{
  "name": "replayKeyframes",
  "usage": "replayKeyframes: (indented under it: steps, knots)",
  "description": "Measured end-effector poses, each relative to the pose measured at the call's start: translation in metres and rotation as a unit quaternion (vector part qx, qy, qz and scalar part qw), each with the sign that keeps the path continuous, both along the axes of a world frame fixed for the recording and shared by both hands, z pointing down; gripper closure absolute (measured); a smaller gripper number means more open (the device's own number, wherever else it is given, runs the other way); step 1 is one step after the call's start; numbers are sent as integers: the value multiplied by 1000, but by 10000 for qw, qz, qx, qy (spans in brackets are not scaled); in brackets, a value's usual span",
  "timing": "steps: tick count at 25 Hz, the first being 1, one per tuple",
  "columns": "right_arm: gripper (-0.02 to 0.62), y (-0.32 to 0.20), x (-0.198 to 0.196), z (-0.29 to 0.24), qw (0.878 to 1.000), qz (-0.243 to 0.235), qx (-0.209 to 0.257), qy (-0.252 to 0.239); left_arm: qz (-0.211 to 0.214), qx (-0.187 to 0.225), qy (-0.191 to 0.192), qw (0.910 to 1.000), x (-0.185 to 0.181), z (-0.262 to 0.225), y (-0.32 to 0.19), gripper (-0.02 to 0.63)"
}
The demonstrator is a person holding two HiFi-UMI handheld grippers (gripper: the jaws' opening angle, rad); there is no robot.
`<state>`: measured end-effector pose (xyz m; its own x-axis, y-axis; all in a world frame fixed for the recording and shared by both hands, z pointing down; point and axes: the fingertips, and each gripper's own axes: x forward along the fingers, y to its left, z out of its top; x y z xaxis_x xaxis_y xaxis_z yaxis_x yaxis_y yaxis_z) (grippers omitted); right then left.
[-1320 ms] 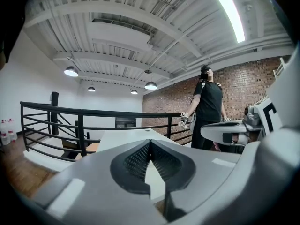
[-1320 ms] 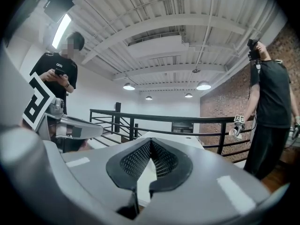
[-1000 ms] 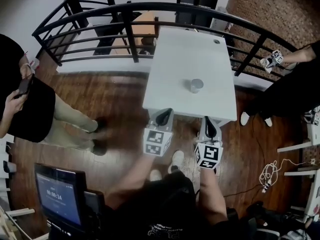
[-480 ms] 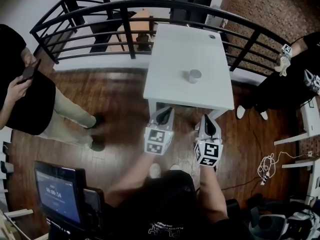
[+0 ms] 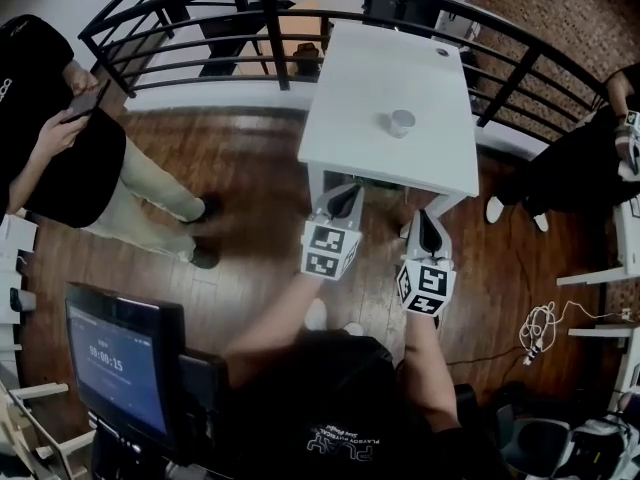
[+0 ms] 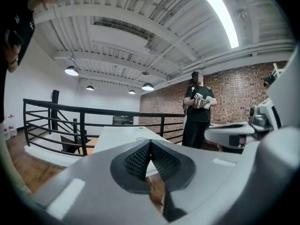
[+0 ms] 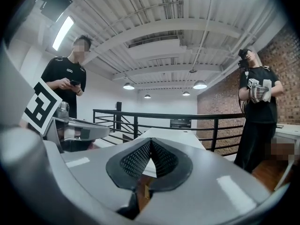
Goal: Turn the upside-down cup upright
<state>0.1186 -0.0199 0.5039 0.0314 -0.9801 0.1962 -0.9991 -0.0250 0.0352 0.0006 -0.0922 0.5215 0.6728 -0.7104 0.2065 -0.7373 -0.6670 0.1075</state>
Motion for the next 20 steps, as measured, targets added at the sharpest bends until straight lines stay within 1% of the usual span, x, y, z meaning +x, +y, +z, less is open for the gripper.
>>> replayKeyframes:
  steps: [3,8,14,17,20]
  knots:
    - [581,11,4,3,9999,-78,-88,-25,4,2,-40,10000,7,-1,13,604]
    - [581,24,8,9,9991,-274,-195,-272,-204,-97,-77,9997,4,2,26,604]
    - [581,35,16,11,9985,-431,-188,-266,-300,-40,-143,9994,12,-1,45,604]
    - [581,42,12,7,9979,-581,-173,-222,-399,-69,-163,9990,8,-1,57,604]
    - [581,43,-4,-5,9977,-617,-208,-189,-389,-72,-194,9990,-8,-13,61,604]
